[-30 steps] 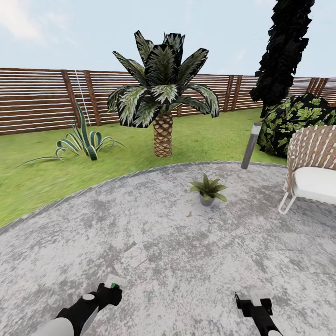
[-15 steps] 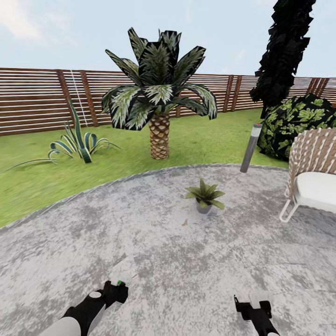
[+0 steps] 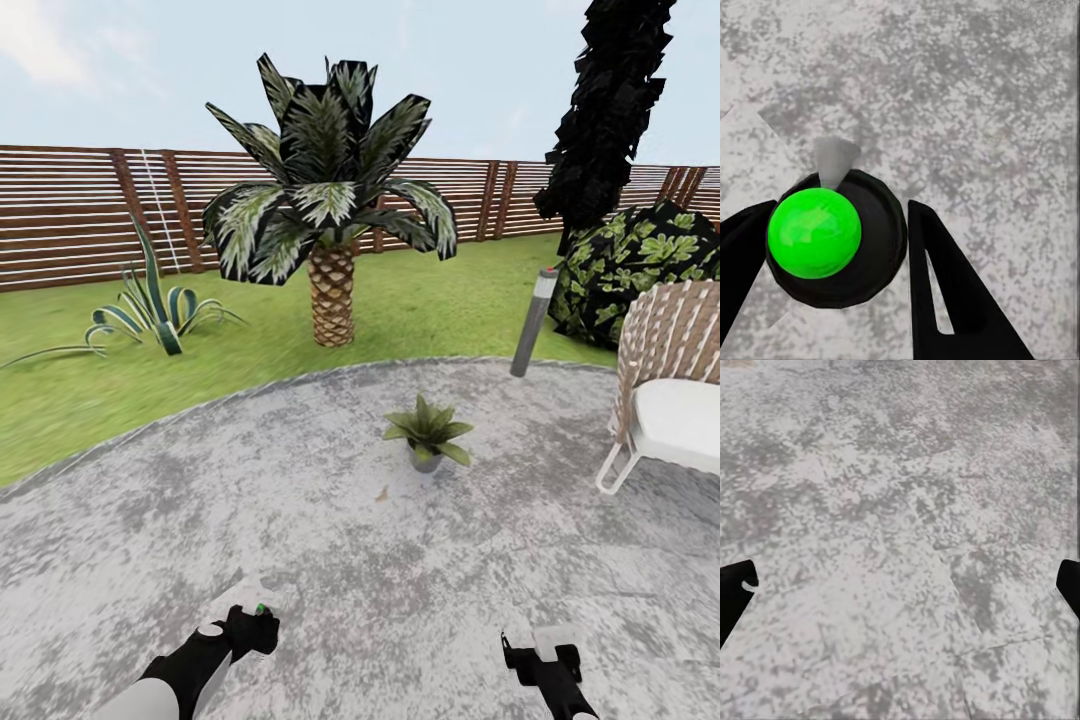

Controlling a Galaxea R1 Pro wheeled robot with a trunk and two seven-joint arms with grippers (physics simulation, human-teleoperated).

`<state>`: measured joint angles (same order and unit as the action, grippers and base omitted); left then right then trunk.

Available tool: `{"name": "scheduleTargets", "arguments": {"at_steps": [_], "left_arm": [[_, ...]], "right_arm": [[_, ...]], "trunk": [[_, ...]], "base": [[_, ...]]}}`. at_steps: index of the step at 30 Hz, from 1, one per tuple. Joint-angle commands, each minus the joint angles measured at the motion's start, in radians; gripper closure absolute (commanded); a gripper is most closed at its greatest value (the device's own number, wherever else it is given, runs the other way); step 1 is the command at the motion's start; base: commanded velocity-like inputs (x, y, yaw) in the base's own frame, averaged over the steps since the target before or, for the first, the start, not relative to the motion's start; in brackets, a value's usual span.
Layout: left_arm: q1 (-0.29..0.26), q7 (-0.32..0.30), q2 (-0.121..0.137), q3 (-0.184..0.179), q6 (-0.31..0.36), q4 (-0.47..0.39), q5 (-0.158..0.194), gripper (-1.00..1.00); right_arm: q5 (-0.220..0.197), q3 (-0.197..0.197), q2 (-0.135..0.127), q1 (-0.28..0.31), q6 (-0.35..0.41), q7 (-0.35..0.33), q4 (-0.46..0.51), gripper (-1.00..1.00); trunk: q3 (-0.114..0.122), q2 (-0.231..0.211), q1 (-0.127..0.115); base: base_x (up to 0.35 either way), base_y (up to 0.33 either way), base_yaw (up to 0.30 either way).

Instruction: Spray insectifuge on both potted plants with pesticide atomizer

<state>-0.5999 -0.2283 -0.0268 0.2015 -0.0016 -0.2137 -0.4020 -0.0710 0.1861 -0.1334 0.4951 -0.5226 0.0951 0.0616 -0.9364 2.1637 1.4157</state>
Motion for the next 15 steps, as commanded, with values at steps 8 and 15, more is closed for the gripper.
{"name": "scheduleTargets", "arguments": {"at_steps": [8,15], "left_arm": [[0.0,-0.005,-0.012,0.009,0.0,-0.001,-0.01,1.0],[0.0,-0.005,-0.013,0.009,0.0,-0.001,-0.011,1.0]], "right_arm": [[-0.007,0.009,0.0,0.0,-0.002,0.003,0.0,-1.0],[-0.007,0.009,0.001,0.0,-0.002,0.003,0.0,-1.0]], "trunk": [[-0.001,0.0,0.0],[-0.001,0.0,0.0]], "base": [[0.244,-0.219,0.0],[0.244,-0.232,0.0]]}}
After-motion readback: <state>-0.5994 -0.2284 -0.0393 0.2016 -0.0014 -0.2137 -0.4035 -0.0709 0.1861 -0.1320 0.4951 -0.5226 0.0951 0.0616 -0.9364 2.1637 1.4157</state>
